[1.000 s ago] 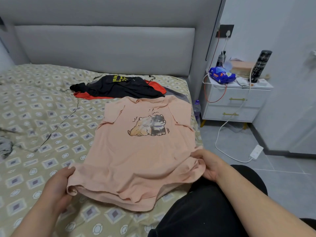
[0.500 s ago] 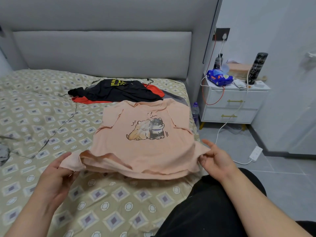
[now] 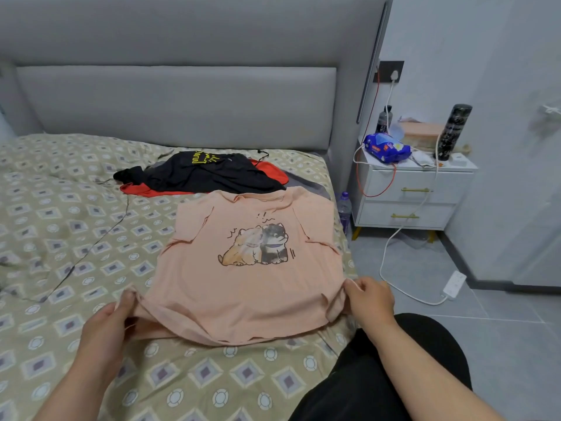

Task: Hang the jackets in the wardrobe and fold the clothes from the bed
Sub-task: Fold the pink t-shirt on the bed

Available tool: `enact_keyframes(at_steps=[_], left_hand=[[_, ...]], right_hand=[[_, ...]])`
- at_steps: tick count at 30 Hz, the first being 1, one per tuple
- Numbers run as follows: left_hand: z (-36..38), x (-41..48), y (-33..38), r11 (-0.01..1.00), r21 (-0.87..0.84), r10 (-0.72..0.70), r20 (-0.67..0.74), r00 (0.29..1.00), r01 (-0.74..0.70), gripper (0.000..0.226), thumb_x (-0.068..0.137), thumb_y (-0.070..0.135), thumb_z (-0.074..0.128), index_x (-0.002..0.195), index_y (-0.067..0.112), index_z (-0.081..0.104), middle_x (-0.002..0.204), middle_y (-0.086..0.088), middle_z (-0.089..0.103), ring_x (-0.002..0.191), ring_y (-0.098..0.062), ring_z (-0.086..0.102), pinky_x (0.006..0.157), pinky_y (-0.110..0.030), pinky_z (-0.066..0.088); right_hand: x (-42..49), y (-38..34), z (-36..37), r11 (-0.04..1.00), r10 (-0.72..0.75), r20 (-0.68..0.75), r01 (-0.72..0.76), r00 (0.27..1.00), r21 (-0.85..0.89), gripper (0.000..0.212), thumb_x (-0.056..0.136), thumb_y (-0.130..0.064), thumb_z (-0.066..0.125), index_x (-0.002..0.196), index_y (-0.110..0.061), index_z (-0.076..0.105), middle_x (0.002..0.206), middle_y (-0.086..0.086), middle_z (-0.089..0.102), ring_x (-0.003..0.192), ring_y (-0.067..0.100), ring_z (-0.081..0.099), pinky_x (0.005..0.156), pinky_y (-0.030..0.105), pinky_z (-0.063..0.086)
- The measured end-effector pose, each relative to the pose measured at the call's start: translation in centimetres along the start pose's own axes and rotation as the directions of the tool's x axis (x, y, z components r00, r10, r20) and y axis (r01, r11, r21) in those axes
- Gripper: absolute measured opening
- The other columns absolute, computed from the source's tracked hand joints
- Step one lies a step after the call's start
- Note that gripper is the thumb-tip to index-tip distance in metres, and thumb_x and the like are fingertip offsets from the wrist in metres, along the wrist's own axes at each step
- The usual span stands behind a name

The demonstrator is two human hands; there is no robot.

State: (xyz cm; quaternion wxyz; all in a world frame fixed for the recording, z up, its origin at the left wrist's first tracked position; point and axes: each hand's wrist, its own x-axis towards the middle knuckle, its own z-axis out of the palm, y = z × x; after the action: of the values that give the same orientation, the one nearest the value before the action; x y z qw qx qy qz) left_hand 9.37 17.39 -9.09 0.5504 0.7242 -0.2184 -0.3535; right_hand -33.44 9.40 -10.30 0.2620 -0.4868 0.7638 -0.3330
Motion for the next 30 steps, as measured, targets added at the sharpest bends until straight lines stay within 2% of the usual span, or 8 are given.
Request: enact_keyframes(at_steps=[5,10,13,16,19,21,25,30], left_hand=[[0.9,1.7,1.1,0.928,0.249,0.318,-0.145,0.937,-0.276,0.062,0.092,0.057,0.051,0.067,0.000,0.053,0.066,-0.015,0.049,0.066,-0.029,0.045,0.059,-0.037,0.031],[3.2,6.0,2.9,0.957,0.185,0.245,-0.097,0.965,-0.224,0.048,0.102,0.046,0.045,0.079,0.006,0.058,0.072,-0.013,0.054,0.069,-0.029,0.048,0.062,-0.037,0.033],[4.9,8.3,4.0,0.973,0.163,0.169,-0.031,0.985,-0.162,0.025,0.096,0.029,0.058,0.079,0.012,0.064,0.078,-0.012,0.058,0.071,-0.025,0.049,0.063,-0.035,0.034],[7.2,10.1,4.9,0.986,0.144,0.070,0.065,0.995,-0.079,0.009,0.089,0.004,0.061,0.087,0.012,0.067,0.083,-0.014,0.061,0.069,-0.022,0.050,0.060,-0.032,0.035],[9.1,12.0,5.4,0.990,0.113,0.078,0.095,0.992,-0.088,0.007,0.089,0.002,0.064,0.094,0.007,0.066,0.081,-0.013,0.062,0.069,-0.022,0.054,0.057,-0.028,0.044],[10.4,13.6,5.5,0.998,0.036,0.060,0.035,0.998,-0.061,0.004,0.090,0.012,0.067,0.094,0.012,0.066,0.083,-0.008,0.062,0.071,-0.020,0.055,0.060,-0.027,0.046],[12.4,18.2,6.5,0.993,-0.114,-0.007,-0.104,0.995,-0.005,0.006,0.090,0.025,0.067,0.091,0.019,0.065,0.083,-0.004,0.062,0.073,-0.019,0.057,0.069,-0.035,0.046],[14.2,25.3,10.6,0.985,0.151,0.105,-0.159,0.982,-0.081,0.029,0.070,0.047,0.073,0.076,0.020,0.063,0.084,-0.010,0.062,0.071,-0.022,0.054,0.067,-0.040,0.045]], right_hand=[[1.3,-1.6,-0.7,0.966,0.001,-0.024,0.005,1.000,0.258,0.033,0.101,-0.024,0.051,0.072,-0.008,0.052,0.076,0.007,0.055,0.069,0.020,0.049,0.059,0.033,0.037],[5.5,-2.3,-0.7,0.947,-0.041,0.106,0.005,0.994,0.320,0.021,0.100,-0.011,0.050,0.091,-0.018,0.067,0.092,-0.008,0.065,0.092,0.016,0.060,0.078,0.029,0.041],[7.7,-2.0,-0.2,0.975,-0.046,0.261,-0.013,0.964,0.221,0.035,0.096,0.003,0.045,0.089,-0.022,0.067,0.097,-0.003,0.066,0.099,0.021,0.059,0.073,0.018,0.044],[9.4,-2.3,-0.2,0.999,-0.048,0.525,0.040,0.850,0.027,0.049,0.086,0.015,0.039,0.089,-0.022,0.071,0.107,0.003,0.067,0.103,0.018,0.059,0.068,0.002,0.040],[11.1,-3.7,-0.5,0.983,0.028,0.751,0.117,0.660,-0.139,0.024,0.075,-0.005,0.058,0.087,-0.021,0.072,0.090,-0.005,0.065,0.084,0.007,0.057,0.066,0.016,0.043],[12.8,-4.3,-0.2,0.999,0.002,0.696,0.030,0.718,-0.033,0.003,0.074,-0.022,0.070,0.076,-0.020,0.071,0.079,-0.005,0.065,0.076,0.010,0.058,0.065,0.024,0.042],[18.3,-5.8,1.4,0.943,0.095,0.428,-0.219,0.899,0.250,0.015,0.095,-0.025,0.065,0.092,-0.014,0.075,0.093,0.006,0.076,0.080,0.017,0.068,0.069,0.030,0.050],[25.1,-10.8,2.5,0.914,0.214,0.393,-0.325,0.894,0.243,0.018,0.092,-0.020,0.064,0.078,-0.010,0.058,0.058,0.004,0.052,0.047,0.017,0.043,0.046,0.021,0.033]])
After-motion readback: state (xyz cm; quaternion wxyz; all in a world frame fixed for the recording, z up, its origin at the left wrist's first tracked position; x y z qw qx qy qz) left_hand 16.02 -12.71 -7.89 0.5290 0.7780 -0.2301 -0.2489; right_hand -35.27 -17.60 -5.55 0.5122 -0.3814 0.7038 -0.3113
